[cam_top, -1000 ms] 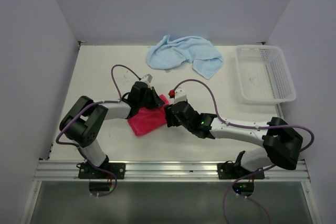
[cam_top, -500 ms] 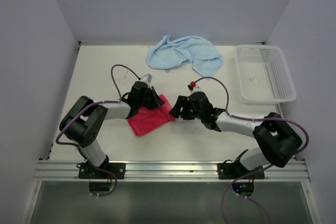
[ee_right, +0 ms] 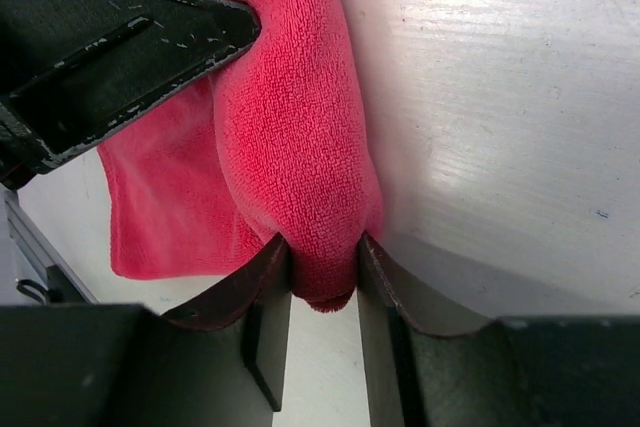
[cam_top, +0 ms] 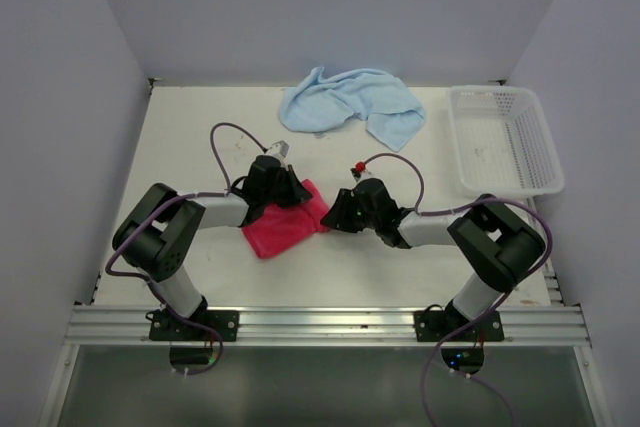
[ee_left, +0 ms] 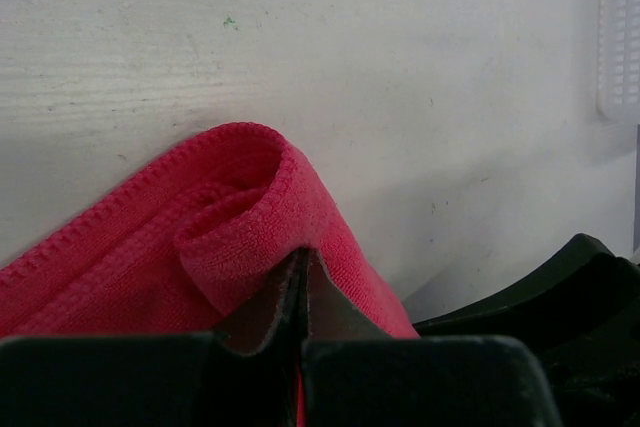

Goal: Roll the towels
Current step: Roll the towel

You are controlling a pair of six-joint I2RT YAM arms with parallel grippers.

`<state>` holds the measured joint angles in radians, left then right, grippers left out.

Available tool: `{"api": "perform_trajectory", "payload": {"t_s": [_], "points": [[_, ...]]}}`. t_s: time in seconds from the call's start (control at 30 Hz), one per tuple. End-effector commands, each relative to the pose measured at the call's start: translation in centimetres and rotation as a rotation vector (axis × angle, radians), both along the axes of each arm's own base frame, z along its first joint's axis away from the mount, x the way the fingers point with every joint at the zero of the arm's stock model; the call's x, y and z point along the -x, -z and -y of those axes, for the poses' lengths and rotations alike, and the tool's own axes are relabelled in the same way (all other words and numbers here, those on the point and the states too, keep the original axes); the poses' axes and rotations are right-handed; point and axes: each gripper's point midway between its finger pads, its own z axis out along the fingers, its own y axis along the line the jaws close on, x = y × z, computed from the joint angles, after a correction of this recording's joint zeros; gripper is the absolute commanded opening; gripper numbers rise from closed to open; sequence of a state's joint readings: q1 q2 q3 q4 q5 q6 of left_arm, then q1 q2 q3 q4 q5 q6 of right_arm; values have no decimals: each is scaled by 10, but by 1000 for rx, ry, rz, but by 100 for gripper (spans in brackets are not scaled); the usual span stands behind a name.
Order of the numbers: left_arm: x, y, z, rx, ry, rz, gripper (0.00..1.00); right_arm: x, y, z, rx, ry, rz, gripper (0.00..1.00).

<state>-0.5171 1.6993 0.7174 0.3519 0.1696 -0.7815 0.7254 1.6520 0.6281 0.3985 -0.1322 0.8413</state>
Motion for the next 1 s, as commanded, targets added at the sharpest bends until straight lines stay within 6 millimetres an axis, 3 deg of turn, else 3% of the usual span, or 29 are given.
{"api": "perform_trajectory", "payload": {"t_s": [0.0,0.27,0.5,0.67,0.97], "points": [[13,34,-33,-140,-47,-66,0,-1,5,0,-13,-1,11,32],[8,30,-33,-151,-55,-68,0,-6,3,14,140,-38,117,0],[-18,-8,-30,-137,-64,-6,0,4,-8,26,506,-106,334,0],[-24,-27,-29,-122,-57,13,0,-1,-16,44,721,-71,434,0],[-23,-66,-19,10,-27,64,0,5,-24,33,930,-67,551,0]]}}
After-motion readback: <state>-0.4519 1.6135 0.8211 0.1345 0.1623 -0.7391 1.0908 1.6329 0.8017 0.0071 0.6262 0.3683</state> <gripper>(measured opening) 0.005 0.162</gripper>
